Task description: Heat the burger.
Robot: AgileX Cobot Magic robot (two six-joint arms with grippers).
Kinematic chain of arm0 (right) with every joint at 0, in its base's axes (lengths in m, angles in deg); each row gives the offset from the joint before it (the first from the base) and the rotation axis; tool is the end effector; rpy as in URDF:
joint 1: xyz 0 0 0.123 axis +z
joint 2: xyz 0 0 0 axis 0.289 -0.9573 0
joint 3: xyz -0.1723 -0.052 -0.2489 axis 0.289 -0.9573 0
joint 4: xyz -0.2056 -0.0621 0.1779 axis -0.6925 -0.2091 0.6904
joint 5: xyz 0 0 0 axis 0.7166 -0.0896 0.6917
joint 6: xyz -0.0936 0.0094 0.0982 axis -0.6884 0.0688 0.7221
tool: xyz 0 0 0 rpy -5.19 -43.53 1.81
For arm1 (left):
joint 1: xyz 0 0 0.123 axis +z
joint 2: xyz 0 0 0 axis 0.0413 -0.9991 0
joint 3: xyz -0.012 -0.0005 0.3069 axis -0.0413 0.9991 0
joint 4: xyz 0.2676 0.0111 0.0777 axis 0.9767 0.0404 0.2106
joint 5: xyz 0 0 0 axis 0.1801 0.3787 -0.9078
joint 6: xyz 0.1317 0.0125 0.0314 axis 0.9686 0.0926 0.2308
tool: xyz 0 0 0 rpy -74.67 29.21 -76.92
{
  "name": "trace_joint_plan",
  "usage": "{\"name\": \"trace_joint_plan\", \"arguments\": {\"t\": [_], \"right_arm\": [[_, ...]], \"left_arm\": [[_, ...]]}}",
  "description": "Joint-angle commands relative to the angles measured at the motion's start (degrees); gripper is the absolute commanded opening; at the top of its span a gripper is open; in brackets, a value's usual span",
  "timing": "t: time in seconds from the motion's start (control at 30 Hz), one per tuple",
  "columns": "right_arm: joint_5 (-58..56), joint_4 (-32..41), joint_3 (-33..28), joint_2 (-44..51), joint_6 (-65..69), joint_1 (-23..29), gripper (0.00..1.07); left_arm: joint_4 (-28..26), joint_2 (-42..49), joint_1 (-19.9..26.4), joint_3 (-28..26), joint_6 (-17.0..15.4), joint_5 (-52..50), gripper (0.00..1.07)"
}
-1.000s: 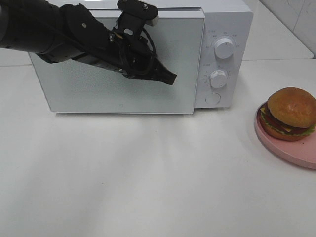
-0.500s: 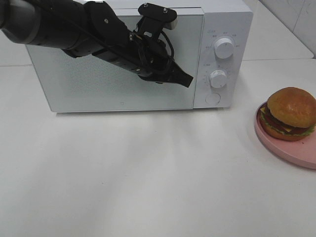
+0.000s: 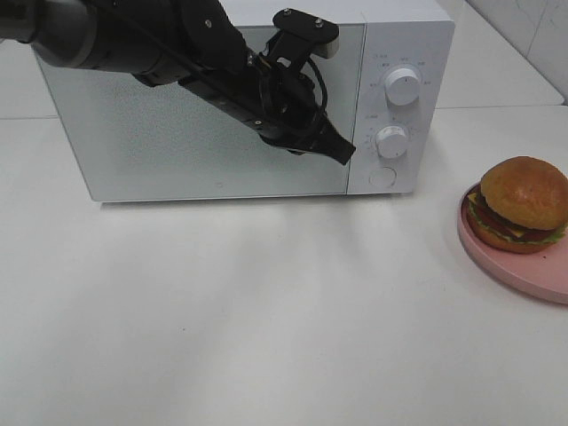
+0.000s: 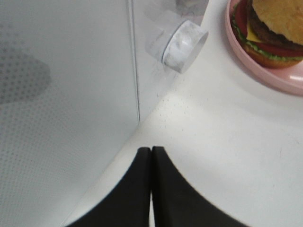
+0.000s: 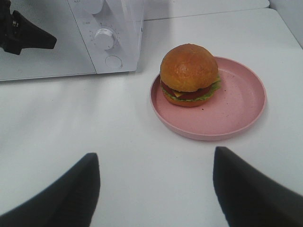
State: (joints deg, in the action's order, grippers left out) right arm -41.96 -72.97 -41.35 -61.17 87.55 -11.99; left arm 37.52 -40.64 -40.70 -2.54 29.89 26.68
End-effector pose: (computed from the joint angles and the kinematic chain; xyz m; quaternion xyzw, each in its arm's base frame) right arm 0.0393 0.0033 0.2759 -0.0058 0.8397 0.0418 0.5414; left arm 0.4074 -0.3574 0.1632 0.4150 0.8260 -0.1814 0.3356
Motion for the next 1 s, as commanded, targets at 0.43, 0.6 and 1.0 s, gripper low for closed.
{"name": "trace_joint_plan", "arguments": {"t": [0.43, 0.6, 1.0], "right_arm": [[0.6, -0.6, -0.1, 1.6, -0.6, -0.4, 0.64], [0.6, -0.6, -0.1, 1.6, -0.6, -0.4, 0.64], [0.6, -0.6, -0.1, 1.6, -0.6, -0.4, 0.64]], "left_arm": [[12.6, 8.8, 2.1, -1.3, -6.2, 23.6, 0.0], [18.7, 11.6, 2.1, -1.3, -16.0, 33.3, 0.0], [24.2, 13.1, 6.1, -1.0, -31.3, 50.1, 0.0]]}}
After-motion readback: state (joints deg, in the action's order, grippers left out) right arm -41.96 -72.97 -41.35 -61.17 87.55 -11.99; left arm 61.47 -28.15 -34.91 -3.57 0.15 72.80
